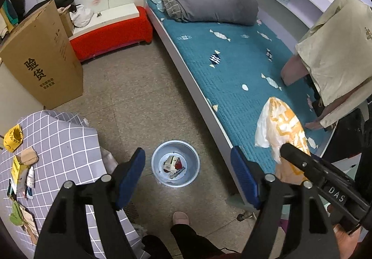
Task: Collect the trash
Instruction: 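Carry both items to the blue basin and release them inside, then move both tools back over the table, then grasp the green leaf item with the left gripper while the right grasps the yellow medicine box, then carry both items to the basin and open the left gripper over it, then open the right gripper to drop the yellow medicine box into the basin, then move both open grippers back over the table items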
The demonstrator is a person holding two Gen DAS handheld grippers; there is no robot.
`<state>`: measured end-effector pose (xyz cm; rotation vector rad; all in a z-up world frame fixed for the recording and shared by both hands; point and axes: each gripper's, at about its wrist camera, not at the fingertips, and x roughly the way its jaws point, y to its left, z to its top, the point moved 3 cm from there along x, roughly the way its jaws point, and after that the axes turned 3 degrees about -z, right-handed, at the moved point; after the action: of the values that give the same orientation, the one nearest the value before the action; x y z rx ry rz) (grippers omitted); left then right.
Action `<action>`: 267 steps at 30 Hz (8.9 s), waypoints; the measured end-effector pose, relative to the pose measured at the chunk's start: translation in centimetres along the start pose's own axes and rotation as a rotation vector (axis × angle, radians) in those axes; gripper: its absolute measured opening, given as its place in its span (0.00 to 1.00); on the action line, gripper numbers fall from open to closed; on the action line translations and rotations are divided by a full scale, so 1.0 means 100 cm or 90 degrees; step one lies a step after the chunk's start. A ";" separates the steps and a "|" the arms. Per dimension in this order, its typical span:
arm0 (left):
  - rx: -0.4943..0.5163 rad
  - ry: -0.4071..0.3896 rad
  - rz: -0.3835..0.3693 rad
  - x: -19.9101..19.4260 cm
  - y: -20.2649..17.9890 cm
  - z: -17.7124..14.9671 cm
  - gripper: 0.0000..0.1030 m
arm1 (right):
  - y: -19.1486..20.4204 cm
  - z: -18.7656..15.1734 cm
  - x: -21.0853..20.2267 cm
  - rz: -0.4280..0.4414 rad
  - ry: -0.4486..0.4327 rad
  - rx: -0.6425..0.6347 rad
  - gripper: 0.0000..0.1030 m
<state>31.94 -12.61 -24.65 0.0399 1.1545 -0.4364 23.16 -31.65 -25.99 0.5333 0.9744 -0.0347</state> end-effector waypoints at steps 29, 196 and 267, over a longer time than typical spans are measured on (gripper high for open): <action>-0.074 -0.024 0.052 -0.024 0.054 -0.003 0.73 | 0.045 0.011 0.038 0.028 0.010 -0.062 0.80; -0.082 -0.013 0.023 -0.016 0.039 0.011 0.68 | 0.017 0.013 0.024 0.155 0.044 0.105 0.36; -0.423 0.080 0.065 -0.020 0.464 -0.173 0.56 | 0.398 -0.163 0.225 0.122 0.266 -0.242 0.70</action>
<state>32.56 34.82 -38.91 -0.4548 1.3678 0.0547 33.78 14.92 -34.52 0.2819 1.2952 0.4407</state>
